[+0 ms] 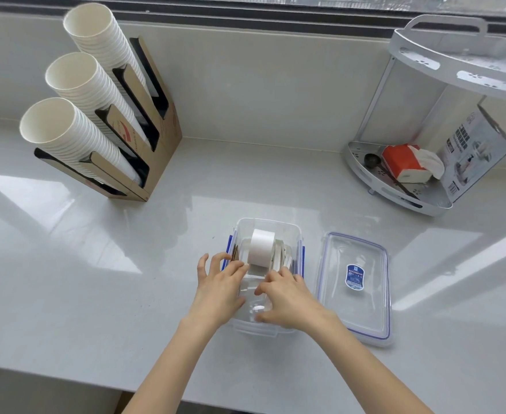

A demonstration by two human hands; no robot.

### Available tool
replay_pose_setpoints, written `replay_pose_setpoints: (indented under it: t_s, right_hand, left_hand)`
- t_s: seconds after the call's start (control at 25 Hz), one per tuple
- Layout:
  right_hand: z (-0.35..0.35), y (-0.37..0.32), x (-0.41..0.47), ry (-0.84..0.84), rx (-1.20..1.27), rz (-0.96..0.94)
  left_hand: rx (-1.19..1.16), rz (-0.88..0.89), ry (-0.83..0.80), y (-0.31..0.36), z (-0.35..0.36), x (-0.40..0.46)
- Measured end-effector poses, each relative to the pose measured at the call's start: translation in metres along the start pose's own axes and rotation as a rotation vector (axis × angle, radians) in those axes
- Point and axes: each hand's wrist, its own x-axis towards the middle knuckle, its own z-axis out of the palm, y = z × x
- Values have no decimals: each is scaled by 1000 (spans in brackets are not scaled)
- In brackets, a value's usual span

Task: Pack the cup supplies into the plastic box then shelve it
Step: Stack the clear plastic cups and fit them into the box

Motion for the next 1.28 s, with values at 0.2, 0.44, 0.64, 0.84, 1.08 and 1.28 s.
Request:
replay_pose_setpoints:
  t_s: [0.2, 0.44, 0.64, 0.84, 1.08, 1.28]
  right_hand:
    - [5, 0, -1, 41, -4, -21]
    - [-3, 10, -8, 100, 314, -9]
    - [-10, 19, -17, 174, 679, -6]
    - [-15, 25, -19, 230, 992, 80]
    - [-22, 27, -21, 344, 1271, 140]
    - [-28, 30, -18, 378, 1481, 114]
  left_hand:
    - [-88, -42, 76, 3, 0, 0]
    - [-277, -94, 62, 0, -6, 1]
    - [-547, -165, 168, -1, -18, 3]
    - [-832, -195, 247, 1, -37, 1]
    - [-947, -248, 254, 2, -47, 1]
    - [-957, -228, 221, 6, -46, 2]
